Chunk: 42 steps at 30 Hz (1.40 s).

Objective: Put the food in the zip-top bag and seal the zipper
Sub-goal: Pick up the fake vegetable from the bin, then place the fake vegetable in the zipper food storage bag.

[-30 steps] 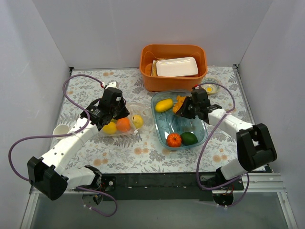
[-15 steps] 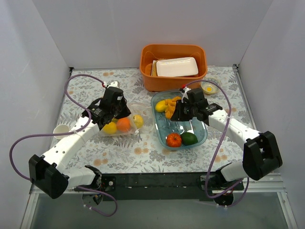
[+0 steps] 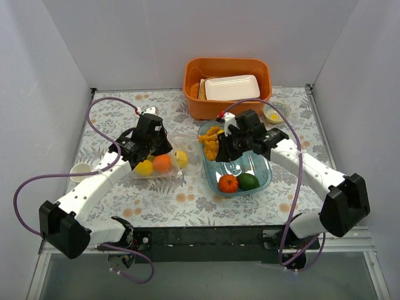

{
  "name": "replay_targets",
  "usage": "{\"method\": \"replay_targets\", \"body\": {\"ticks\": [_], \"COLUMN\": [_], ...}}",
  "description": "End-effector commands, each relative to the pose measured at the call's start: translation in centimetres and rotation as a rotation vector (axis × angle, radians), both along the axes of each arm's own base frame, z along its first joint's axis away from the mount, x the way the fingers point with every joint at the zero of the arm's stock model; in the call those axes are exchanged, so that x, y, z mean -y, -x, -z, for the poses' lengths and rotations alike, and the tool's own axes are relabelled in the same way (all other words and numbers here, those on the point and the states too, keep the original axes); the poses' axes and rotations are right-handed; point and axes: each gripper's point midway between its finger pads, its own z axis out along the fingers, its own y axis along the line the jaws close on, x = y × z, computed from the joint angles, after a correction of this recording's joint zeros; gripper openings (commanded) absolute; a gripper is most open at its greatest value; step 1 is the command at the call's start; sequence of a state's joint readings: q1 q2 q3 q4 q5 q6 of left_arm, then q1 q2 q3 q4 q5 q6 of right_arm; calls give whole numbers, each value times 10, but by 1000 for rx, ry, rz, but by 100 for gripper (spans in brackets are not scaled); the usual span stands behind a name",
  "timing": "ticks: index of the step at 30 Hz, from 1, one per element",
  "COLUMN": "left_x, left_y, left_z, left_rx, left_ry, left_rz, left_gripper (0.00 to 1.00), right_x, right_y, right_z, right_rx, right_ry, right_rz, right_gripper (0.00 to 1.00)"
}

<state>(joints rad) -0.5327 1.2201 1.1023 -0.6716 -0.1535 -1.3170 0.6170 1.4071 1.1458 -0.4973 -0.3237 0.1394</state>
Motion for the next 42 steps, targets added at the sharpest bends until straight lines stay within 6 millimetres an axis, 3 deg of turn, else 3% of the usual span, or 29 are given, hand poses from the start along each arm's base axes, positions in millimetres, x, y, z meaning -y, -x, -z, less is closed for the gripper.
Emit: {"method": "replay_targets", "body": {"ticks": [1, 9, 18, 23, 28, 39, 42], "left_x": [4, 2, 10, 15, 15, 13, 16], "left_y": [-6, -6, -3, 0, 1, -1, -1], "left_z": [-16, -21, -20, -21, -25, -24, -29], "left_rx": [38, 46, 36, 39, 53, 56, 68], "left_ry": [26, 22, 54, 81, 81, 74, 92], "left_rz": [6, -2, 37, 61, 73, 57, 73], "left_gripper": [0, 0, 0, 0, 0, 0, 0], "right_x": [-26, -48, -61, -71, -80, -87, -90], "right_y": [23, 40, 34, 21, 5, 28, 21], "right_z": [-7, 11, 27, 34, 28, 28, 28], "right_rx": [20, -1, 16, 25, 73, 75, 101], "right_ry": [13, 86, 203, 265, 297, 322, 331], "right_rz": [-161, -237, -279, -261, -259, -373, -359], "right_gripper": [15, 13, 12, 12, 12, 13, 13]}}
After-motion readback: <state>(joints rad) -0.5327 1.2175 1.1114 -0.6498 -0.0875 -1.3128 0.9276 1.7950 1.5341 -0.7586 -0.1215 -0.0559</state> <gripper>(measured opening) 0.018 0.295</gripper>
